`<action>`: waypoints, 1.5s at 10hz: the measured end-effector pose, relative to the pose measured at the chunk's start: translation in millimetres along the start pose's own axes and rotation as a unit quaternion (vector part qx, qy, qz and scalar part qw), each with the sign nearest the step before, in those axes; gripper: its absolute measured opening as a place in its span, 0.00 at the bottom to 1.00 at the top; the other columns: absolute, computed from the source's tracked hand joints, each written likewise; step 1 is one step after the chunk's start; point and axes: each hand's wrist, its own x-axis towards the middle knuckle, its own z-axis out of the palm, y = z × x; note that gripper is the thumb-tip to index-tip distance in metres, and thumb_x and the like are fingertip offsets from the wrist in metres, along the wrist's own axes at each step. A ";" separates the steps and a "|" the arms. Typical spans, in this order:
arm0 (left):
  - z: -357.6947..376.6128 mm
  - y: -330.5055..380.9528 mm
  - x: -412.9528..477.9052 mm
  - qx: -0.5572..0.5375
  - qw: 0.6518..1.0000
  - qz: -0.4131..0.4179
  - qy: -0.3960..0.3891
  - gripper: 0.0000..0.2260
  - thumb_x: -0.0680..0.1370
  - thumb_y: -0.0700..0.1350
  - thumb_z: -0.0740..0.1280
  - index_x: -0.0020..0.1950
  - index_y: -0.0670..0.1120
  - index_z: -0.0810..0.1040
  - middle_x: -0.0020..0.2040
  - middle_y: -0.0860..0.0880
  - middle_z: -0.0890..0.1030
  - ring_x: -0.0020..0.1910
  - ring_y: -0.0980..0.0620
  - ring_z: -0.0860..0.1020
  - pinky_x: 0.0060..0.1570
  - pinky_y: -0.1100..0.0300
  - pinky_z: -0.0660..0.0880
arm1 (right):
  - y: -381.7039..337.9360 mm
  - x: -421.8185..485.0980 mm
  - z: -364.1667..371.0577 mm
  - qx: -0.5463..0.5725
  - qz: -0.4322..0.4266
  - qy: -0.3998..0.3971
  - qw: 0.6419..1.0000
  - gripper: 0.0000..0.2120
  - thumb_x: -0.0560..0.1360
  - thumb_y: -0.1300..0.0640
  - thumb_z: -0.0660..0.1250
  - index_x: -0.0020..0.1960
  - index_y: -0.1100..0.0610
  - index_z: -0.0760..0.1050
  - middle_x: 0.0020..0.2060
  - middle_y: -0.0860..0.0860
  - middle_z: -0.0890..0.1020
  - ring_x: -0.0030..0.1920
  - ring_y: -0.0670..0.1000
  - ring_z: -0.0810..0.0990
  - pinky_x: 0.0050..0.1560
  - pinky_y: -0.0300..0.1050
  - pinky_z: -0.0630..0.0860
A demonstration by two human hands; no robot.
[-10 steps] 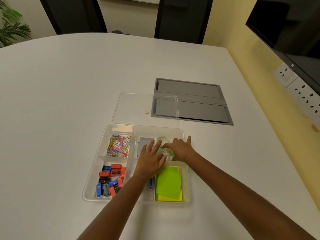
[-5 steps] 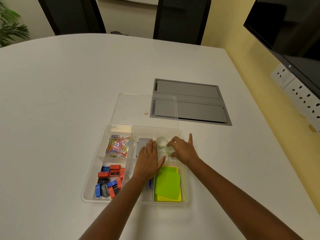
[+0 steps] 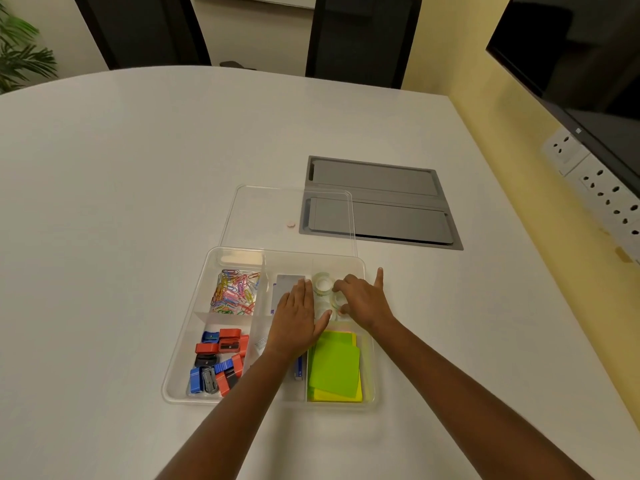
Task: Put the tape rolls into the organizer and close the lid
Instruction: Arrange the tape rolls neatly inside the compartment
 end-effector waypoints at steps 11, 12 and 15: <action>-36.3 -19.2 -18.0 0.004 1.000 -0.005 0.028 0.25 0.81 0.52 0.50 0.74 0.42 0.50 0.77 0.41 0.53 0.76 0.46 0.52 0.74 0.53 0.51 | -6.3 -55.0 12.2 0.174 0.027 0.231 0.957 0.13 0.72 0.75 0.62 0.53 0.66 0.79 0.49 0.61 0.81 0.51 0.59 0.80 0.48 0.49 0.80; -49.5 -36.6 -24.1 0.016 0.997 -0.045 0.056 0.24 0.81 0.51 0.50 0.74 0.41 0.52 0.76 0.39 0.54 0.76 0.44 0.53 0.74 0.51 0.52 | -14.1 -43.5 2.1 0.162 0.021 0.216 0.962 0.12 0.74 0.73 0.61 0.54 0.66 0.78 0.51 0.61 0.81 0.53 0.59 0.79 0.50 0.49 0.79; -67.4 -85.0 -33.0 0.031 0.984 -0.151 0.085 0.25 0.80 0.51 0.51 0.74 0.40 0.53 0.76 0.38 0.54 0.76 0.43 0.54 0.74 0.46 0.51 | -38.8 26.2 -12.8 0.000 0.072 -0.003 0.997 0.17 0.76 0.51 0.65 0.57 0.63 0.75 0.56 0.59 0.81 0.57 0.58 0.77 0.59 0.49 0.71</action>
